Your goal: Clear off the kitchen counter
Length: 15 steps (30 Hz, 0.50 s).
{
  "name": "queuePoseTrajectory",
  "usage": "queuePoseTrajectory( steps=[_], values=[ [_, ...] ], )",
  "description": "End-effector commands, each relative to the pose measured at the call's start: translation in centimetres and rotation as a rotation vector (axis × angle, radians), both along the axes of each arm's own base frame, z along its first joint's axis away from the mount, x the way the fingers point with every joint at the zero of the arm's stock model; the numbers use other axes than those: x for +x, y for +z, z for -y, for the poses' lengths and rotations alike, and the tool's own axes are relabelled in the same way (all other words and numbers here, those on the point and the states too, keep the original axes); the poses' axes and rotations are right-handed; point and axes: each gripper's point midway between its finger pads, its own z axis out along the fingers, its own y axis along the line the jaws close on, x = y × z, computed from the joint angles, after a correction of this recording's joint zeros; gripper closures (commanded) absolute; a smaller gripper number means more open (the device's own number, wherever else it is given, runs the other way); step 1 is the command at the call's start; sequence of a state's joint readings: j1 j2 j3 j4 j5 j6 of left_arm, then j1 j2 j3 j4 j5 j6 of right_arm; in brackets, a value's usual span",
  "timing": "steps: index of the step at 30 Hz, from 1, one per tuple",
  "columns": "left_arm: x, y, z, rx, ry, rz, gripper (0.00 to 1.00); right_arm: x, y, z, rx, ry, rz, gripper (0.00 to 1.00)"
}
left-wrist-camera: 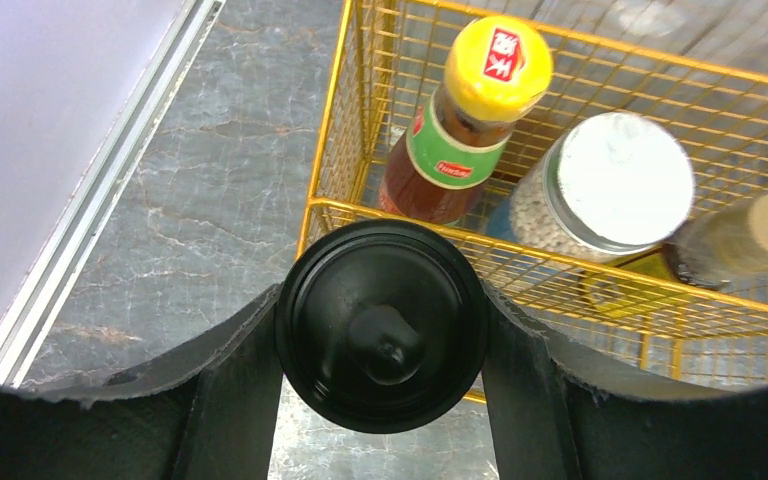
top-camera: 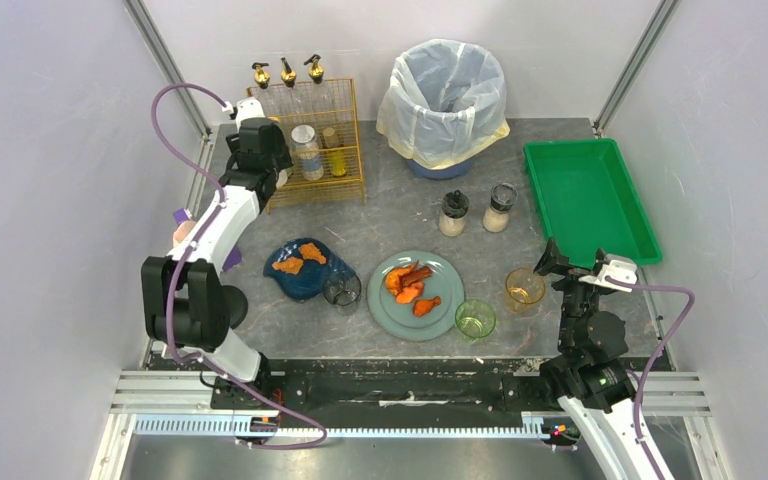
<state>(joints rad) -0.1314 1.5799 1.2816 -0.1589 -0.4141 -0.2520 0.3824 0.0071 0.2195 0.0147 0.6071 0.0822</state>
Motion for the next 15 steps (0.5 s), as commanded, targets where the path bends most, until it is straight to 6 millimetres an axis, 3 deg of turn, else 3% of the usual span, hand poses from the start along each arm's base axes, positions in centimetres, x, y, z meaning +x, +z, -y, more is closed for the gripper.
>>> queuePoseTrajectory(
  steps=[1, 9, 15],
  values=[
    [1.7, 0.8, 0.1, -0.010, -0.012, 0.085, 0.76, -2.6, 4.3, 1.2, 0.074, -0.009, 0.201, 0.02],
    [1.8, -3.5, 0.2, -0.018, 0.001, -0.014, 0.73, -2.5, 4.3, 1.1, 0.075, -0.008, 0.201, 0.02],
    [2.0, -5.6, 0.6, -0.039, -0.007, -0.068, 0.67, -2.5, 4.3, 1.1, 0.074, -0.007, 0.200, 0.02]
  ],
)
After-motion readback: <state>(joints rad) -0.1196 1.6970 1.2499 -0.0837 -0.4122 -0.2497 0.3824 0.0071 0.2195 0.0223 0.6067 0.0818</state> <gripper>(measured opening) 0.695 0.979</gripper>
